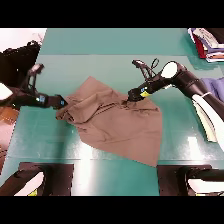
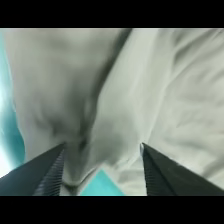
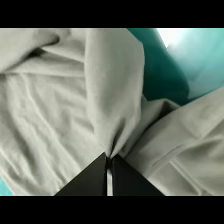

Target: Fold the shirts.

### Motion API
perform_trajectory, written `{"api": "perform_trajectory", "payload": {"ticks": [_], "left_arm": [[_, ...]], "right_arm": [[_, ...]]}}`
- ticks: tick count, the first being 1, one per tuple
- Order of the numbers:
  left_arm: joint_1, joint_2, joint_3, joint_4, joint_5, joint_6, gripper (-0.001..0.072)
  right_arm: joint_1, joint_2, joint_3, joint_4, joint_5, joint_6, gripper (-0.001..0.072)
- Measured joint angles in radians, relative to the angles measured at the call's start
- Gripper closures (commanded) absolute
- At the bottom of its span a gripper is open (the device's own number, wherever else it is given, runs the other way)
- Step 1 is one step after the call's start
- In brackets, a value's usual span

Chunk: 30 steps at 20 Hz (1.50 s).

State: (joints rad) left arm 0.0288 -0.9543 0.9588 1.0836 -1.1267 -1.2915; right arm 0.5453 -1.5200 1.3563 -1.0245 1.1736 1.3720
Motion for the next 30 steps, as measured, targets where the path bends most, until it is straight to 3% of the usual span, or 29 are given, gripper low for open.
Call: {"api": "perform_trajectory", "payload": {"ticks": [7, 13, 18, 19, 20, 21, 26, 30], "left_arm": [[0.034, -0.138, 0.144, 0.092, 0.076, -0.074, 0.0166], [0.088, -0.428, 0.159, -0.031, 0.067, -0.052, 0.0167], [0.071, -0.521, 0.161, -0.078, 0.093, -0.018, 0.0169], [0.067, -0.526, 0.161, -0.084, 0.102, -0.012, 0.0238], [0.063, -0.532, 0.161, -0.086, 0.107, -0.007, 0.0508], [0.059, -0.535, 0.161, -0.087, 0.11, -0.003, 0.067], [0.055, -0.501, 0.163, -0.092, 0.104, 0.005, 0.0683], [0.094, -0.311, 0.234, -0.086, 0.108, 0.008, 0.0683]], "right_arm": [[0.0, 0.032, -0.043, 0.0, 0.003, -0.001, 0.0699], [0.0, 0.034, -0.048, 0.001, 0.003, -0.001, 0.0698], [0.001, 0.034, -0.048, 0.002, 0.003, -0.001, 0.0699], [0.0, 0.034, -0.048, 0.002, 0.002, -0.001, 0.0699], [0.0, 0.034, -0.048, 0.002, 0.001, -0.001, 0.0699], [0.0, 0.034, -0.048, 0.002, 0.0, -0.001, 0.0699], [-0.013, 0.035, -0.016, 0.001, 0.013, -0.001, 0.0699], [-0.066, 0.064, 0.132, -0.001, 0.078, 0.0, 0.0699]]}}
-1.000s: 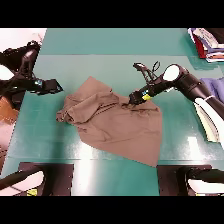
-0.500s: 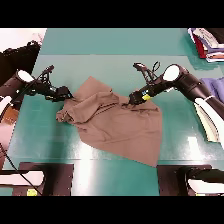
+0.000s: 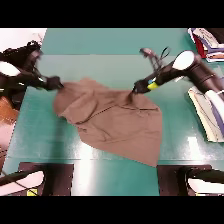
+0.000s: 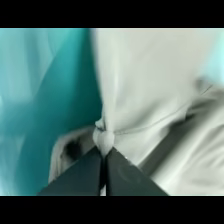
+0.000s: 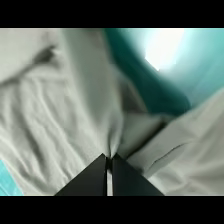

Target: Fold the shirts.

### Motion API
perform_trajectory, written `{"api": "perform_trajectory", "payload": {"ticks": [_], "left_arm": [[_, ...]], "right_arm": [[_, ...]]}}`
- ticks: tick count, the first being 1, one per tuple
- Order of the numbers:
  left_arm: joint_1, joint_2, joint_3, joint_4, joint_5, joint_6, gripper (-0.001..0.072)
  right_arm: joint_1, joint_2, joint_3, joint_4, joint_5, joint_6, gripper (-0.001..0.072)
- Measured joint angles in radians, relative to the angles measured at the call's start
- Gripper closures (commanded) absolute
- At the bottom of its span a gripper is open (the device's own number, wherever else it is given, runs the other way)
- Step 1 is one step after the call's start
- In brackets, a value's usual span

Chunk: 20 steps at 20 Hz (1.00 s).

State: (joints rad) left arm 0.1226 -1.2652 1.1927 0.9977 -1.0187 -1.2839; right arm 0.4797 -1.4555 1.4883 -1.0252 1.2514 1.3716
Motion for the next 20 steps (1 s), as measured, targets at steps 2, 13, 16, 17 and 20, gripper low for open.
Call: {"api": "perform_trajectory", "payload": {"ticks": [2, 13, 16, 17, 20], "left_arm": [[0.029, 0.127, 0.081, 0.01, -0.004, 0.001, 0.0682], [0.062, 0.546, 0.698, -0.066, 0.018, 0.0, 0.0683], [0.062, 0.56, 0.791, -0.109, 0.057, 0.001, 0.0683], [0.062, 0.561, 0.809, -0.12, 0.068, 0.003, 0.0683], [0.062, 0.549, 0.838, -0.134, 0.086, 0.007, 0.0683]], "right_arm": [[-0.031, 0.044, 0.093, 0.0, 0.018, 0.0, 0.0699], [-0.196, 0.436, 0.529, -0.014, -0.005, -0.003, 0.0699], [-0.242, 0.539, 0.502, -0.03, -0.07, -0.004, 0.07], [-0.262, 0.565, 0.49, -0.033, -0.09, -0.004, 0.07], [-0.327, 0.593, 0.485, -0.036, -0.116, -0.003, 0.07]]}}
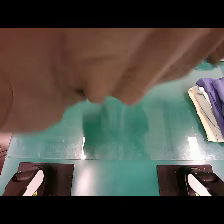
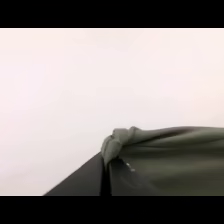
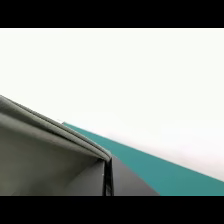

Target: Fold the shirts.

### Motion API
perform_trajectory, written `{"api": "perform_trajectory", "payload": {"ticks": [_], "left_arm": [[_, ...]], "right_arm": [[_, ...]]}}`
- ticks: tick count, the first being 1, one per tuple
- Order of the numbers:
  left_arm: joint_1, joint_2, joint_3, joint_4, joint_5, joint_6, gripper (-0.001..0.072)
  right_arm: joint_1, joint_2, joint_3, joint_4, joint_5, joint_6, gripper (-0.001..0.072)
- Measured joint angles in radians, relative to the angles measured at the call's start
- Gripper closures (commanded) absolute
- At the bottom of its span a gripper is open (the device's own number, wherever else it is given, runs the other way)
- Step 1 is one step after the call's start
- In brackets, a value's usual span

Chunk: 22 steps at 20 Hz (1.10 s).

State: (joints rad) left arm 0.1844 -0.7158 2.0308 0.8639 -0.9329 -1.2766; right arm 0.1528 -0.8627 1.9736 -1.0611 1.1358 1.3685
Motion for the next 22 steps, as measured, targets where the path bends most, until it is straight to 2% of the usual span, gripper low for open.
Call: {"api": "perform_trajectory", "payload": {"ticks": [6, 10, 13, 18, 22], "left_arm": [[0.0, -0.192, -0.03, 0.026, -0.09, -0.014, 0.0683], [0.0, -0.38, -0.153, 0.044, -0.232, -0.028, 0.0683], [-0.006, -0.533, -0.289, 0.071, -0.295, -0.032, 0.0683], [-0.071, -0.777, -0.449, 0.14, -0.231, -0.005, 0.0683], [-0.138, -0.91, -0.482, 0.157, -0.064, 0.012, 0.0681]], "right_arm": [[-0.053, -0.205, 0.09, -0.003, 0.126, 0.043, 0.07], [-0.019, -0.406, -0.029, -0.014, 0.187, 0.058, 0.07], [0.013, -0.568, -0.14, -0.022, 0.179, 0.061, 0.07], [0.053, -0.797, -0.225, -0.031, 0.061, 0.062, 0.07], [0.069, -0.906, -0.24, -0.022, -0.011, 0.063, 0.0698]]}}
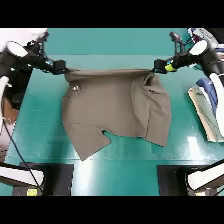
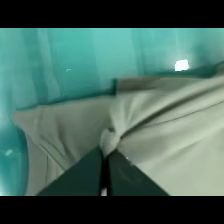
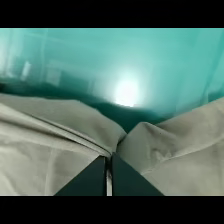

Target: Fold the shirts.

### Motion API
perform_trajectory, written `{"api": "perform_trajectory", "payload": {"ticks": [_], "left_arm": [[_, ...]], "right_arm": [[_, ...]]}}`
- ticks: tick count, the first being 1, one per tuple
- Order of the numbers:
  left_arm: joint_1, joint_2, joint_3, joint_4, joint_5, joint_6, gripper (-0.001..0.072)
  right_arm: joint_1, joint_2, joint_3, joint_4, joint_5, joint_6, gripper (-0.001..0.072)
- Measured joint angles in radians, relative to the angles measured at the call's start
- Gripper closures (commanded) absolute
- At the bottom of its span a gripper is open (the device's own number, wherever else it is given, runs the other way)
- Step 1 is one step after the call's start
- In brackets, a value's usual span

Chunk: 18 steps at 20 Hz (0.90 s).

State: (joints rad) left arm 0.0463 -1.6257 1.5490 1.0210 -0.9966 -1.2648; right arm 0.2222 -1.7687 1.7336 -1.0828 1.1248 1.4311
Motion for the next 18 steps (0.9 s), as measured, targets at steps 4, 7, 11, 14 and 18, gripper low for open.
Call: {"api": "perform_trajectory", "payload": {"ticks": [4, 7, 11, 14, 18], "left_arm": [[-0.027, -0.045, -0.008, -0.001, 0.136, -0.006, 0.0201], [-0.034, -0.057, 0.002, -0.002, 0.134, -0.032, 0.02], [0.015, -0.026, 0.046, 0.03, -0.053, -0.08, 0.02], [0.077, 0.071, -0.016, 0.12, -0.199, -0.122, 0.02], [0.118, 0.266, -0.282, 0.188, -0.257, -0.14, 0.0199]], "right_arm": [[0.006, -0.053, -0.005, 0.008, -0.036, 0.0, 0.0508], [0.008, -0.059, -0.005, 0.015, -0.057, 0.0, 0.0297], [-0.031, 0.018, -0.017, 0.013, -0.031, -0.03, 0.0302], [-0.077, 0.134, -0.092, 0.01, 0.001, -0.08, 0.0302], [-0.129, 0.326, -0.29, 0.014, 0.026, -0.108, 0.0301]]}}
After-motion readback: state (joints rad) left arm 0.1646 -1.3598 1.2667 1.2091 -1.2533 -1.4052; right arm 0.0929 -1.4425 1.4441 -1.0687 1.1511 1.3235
